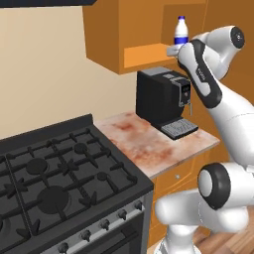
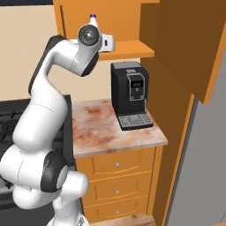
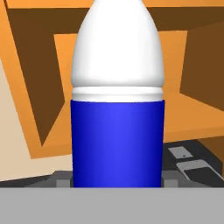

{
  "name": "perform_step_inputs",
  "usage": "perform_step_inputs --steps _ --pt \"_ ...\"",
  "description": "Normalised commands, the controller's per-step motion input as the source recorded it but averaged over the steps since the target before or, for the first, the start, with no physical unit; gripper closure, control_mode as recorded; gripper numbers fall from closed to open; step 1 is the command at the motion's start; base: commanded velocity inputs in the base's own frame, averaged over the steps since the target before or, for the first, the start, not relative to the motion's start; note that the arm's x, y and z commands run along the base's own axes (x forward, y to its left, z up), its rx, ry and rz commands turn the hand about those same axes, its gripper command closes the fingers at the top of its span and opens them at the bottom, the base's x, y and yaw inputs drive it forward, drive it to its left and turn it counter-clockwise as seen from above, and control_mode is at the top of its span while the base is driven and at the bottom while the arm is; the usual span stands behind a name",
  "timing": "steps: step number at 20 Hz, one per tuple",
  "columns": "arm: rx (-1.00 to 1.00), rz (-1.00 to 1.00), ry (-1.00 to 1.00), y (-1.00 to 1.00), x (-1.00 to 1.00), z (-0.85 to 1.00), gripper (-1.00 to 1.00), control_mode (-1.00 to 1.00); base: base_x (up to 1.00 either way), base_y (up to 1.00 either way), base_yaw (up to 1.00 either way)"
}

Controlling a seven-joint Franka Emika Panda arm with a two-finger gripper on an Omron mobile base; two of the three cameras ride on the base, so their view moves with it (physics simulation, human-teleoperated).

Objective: Pick the bottled water from the counter and place it in the open cabinet.

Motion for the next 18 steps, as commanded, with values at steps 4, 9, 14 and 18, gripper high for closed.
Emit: perform_step_inputs --steps 4,9,14,18 --pt "0.0 0.0 0.0 0.0 0.55 0.0 1.0 -1.0 0.0 0.0 0.0" --pt "0.0 0.0 0.0 0.0 0.56 0.0 1.0 -1.0 0.0 0.0 0.0" --pt "0.0 0.0 0.01 0.02 0.48 -0.07 1.0 -1.0 0.0 0.0 0.0" --pt "0.0 0.0 0.01 0.11 0.48 -0.17 1.0 -1.0 0.0 0.0 0.0"
